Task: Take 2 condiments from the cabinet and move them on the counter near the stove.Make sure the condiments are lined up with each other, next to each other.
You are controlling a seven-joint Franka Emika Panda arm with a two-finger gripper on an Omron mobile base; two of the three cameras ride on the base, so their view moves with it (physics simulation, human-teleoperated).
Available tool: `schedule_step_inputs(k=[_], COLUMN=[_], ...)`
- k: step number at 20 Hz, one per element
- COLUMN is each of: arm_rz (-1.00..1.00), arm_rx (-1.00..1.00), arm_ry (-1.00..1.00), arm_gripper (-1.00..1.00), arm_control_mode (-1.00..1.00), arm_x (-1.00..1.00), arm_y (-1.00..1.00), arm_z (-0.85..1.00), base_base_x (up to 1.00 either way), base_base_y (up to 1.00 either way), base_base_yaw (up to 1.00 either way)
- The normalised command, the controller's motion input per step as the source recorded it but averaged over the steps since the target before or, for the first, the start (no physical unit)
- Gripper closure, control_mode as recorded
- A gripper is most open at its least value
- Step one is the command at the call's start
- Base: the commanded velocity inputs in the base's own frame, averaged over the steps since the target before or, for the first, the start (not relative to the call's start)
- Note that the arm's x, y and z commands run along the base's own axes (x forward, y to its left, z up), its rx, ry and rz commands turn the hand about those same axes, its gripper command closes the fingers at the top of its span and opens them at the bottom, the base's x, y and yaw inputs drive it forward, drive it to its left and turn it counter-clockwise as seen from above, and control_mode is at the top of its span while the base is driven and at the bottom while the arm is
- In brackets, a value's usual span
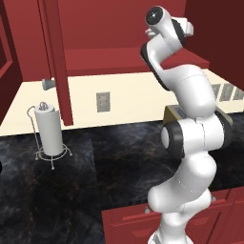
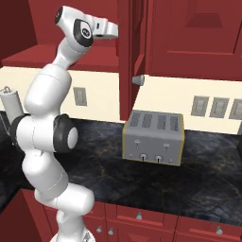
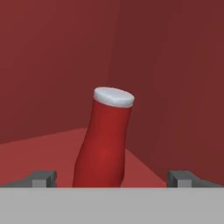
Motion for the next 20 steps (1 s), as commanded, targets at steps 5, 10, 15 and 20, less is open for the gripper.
schedule_step_inputs(k=[5,10,15,20], arm_rz=[-0.04,-0.05,-0.05,-0.04], arm_rx=[0.00,0.00,0.00,0.00], arm_ry=[0.00,0.00,0.00,0.00], arm_gripper=[-1.00,-1.00,-1.00,-1.00], arm_control_mode=[-1.00,-1.00,-1.00,-1.00], arm_x=[0.25,0.15,0.08,0.10], arm_y=[0.00,-0.02,-0.05,-0.04], arm_z=[0.00,0.00,0.00,0.00], base_base_x=[0.00,0.00,0.00,0.00], base_base_y=[0.00,0.00,0.00,0.00], base_base_yaw=[0.00,0.00,0.00,0.00])
